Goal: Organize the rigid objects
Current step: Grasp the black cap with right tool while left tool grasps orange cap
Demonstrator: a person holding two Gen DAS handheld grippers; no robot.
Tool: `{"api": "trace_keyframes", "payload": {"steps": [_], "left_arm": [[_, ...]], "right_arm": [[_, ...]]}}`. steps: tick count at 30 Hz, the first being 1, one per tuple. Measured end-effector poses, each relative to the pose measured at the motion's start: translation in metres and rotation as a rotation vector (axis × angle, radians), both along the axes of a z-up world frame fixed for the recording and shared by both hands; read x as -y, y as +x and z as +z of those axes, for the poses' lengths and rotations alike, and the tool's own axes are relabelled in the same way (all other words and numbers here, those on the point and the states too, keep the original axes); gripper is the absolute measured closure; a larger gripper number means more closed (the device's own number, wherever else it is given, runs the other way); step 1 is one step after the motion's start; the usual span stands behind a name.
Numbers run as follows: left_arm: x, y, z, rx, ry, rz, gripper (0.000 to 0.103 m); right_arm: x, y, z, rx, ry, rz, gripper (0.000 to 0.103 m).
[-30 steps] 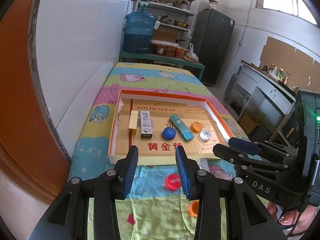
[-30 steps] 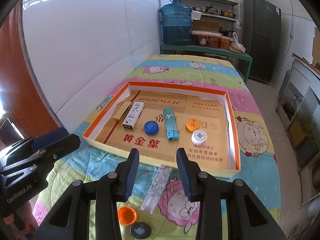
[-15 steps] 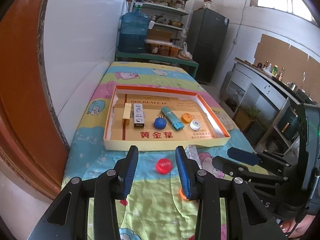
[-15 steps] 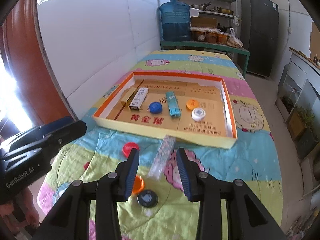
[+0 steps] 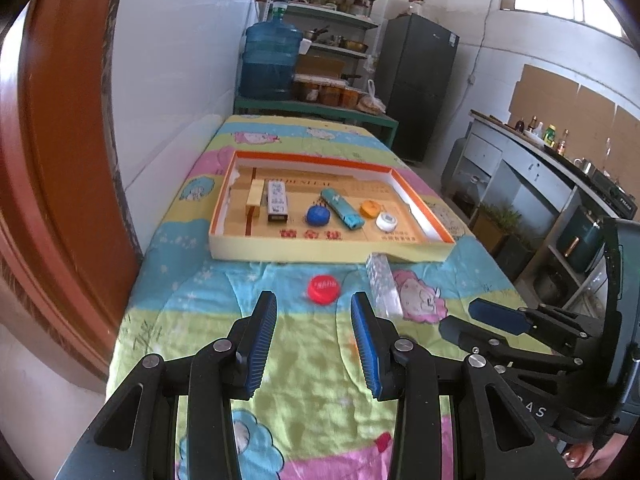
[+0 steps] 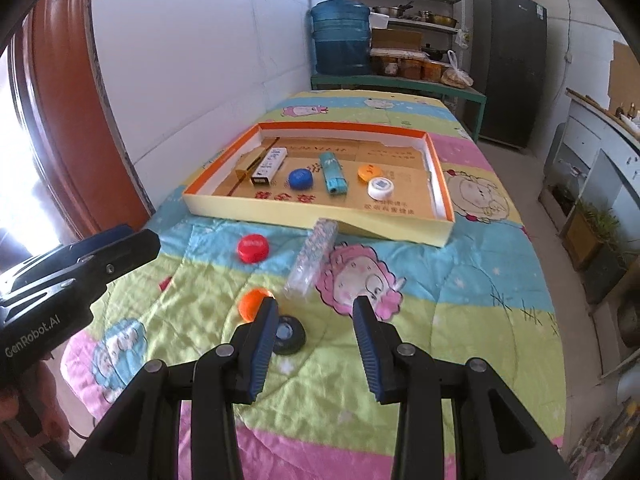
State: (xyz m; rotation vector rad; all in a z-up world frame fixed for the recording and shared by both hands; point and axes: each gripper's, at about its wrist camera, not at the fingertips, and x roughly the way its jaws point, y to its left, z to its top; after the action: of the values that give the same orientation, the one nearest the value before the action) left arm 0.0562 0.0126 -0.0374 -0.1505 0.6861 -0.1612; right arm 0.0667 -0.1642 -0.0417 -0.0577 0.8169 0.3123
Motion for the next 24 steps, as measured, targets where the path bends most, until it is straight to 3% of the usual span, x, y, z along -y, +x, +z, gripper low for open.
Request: {"api": "trace_keyframes", "payload": {"steps": [10,24], "left_arm": [[0.006,-0.007,-0.025,-0.052,-0.013,-0.022,0.063],[0.01,0.006,-0.042,-0.1,-0.01,-0.047,0.063]], "right_arm": [[-0.001,-0.017,-0.025,-0.041,-0.003,0.043,0.064],[-0.025,0.009,-0.05,-0.047,-0.04,0.093,0.064]]}}
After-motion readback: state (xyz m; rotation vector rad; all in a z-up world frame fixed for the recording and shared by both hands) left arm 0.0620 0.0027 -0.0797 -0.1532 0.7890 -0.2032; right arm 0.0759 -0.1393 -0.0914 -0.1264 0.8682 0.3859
